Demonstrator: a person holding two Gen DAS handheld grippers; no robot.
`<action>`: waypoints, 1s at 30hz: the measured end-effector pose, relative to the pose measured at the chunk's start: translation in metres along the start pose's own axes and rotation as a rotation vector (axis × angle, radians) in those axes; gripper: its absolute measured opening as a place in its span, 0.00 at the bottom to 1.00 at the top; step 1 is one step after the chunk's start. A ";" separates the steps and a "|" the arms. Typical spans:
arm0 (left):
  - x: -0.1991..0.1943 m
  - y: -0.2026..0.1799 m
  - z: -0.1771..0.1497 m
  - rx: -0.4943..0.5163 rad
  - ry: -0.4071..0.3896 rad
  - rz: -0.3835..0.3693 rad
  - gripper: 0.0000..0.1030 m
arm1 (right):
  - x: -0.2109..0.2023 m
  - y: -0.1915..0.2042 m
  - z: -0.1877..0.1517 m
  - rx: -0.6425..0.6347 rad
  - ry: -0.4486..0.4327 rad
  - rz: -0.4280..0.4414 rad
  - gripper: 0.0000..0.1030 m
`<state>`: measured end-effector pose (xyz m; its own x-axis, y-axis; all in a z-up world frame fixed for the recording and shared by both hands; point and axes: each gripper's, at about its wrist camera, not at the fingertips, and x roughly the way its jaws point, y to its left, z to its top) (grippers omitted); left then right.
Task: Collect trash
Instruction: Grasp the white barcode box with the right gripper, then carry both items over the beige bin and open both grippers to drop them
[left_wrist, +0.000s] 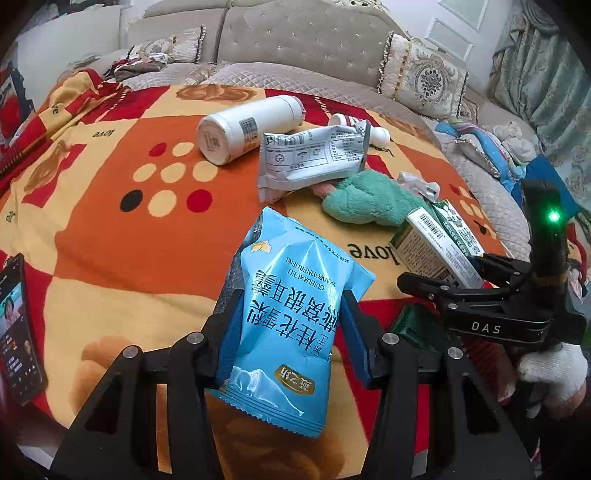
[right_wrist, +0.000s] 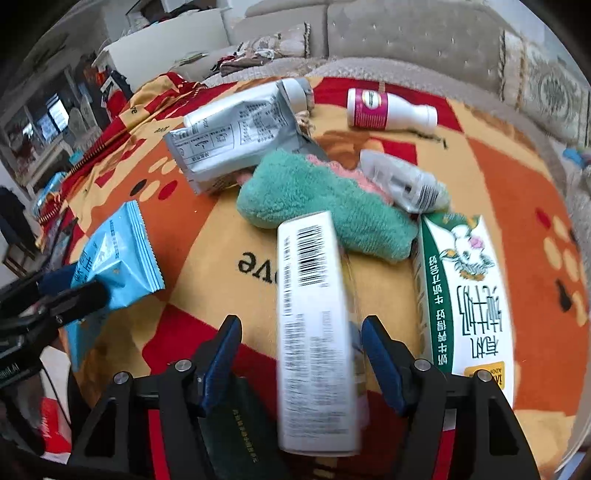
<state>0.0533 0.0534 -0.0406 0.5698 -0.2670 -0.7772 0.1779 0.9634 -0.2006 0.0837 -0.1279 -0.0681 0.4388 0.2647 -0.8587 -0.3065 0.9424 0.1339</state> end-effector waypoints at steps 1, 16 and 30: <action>0.001 -0.001 0.000 0.000 0.001 -0.002 0.47 | -0.001 0.000 0.000 -0.007 -0.011 -0.001 0.64; -0.002 -0.016 0.005 0.006 -0.005 -0.030 0.47 | -0.049 -0.004 -0.012 -0.002 -0.110 0.080 0.29; -0.006 -0.092 0.019 0.101 -0.033 -0.091 0.47 | -0.099 -0.048 -0.032 0.073 -0.185 0.058 0.29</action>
<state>0.0488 -0.0339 -0.0055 0.5736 -0.3552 -0.7381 0.3089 0.9284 -0.2067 0.0278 -0.2058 -0.0049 0.5721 0.3456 -0.7438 -0.2769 0.9350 0.2215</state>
